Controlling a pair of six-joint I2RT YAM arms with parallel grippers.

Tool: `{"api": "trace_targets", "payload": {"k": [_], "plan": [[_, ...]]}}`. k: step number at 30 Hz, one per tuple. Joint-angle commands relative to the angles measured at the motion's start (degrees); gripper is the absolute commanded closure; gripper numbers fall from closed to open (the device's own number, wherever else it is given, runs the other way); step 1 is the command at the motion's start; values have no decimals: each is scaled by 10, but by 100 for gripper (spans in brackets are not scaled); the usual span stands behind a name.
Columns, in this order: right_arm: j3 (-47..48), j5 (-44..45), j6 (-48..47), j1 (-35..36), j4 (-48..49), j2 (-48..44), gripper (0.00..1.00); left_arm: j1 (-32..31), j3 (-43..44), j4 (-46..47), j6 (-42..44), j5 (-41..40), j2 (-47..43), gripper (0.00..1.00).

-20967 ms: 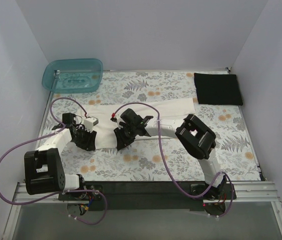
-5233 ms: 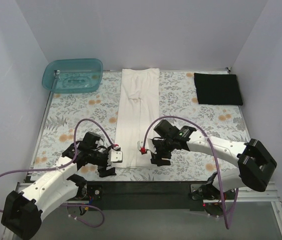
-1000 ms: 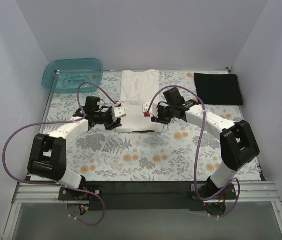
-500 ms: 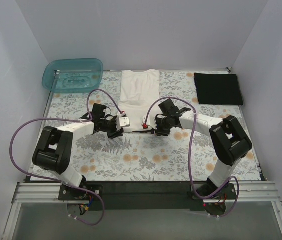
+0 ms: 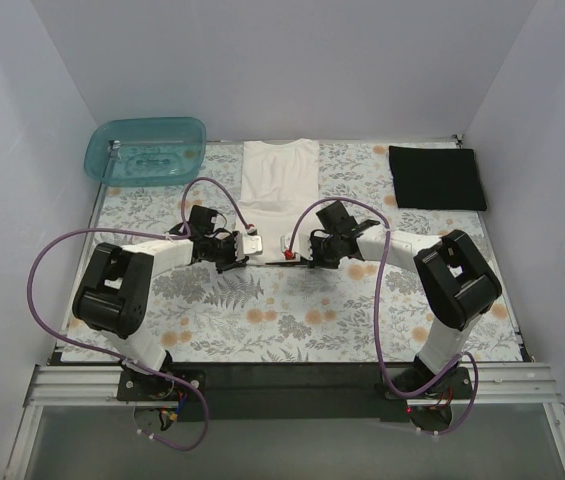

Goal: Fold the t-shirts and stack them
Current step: Fold the tshirt

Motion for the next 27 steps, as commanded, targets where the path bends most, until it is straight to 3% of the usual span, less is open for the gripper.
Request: {"api": "trace_targets", "payload": {"k": [1,3,27], "plan": [[-20,20,-1,0,-17,20,99,-2,10,-27,14,-37,16,88],[-16,21,0,0,-17,17,99,-2,16,-30,16,-38,18,100],[51,-19,1,-19,-97,-73,99,15,93,-117,-15,34,-60,100]]}}
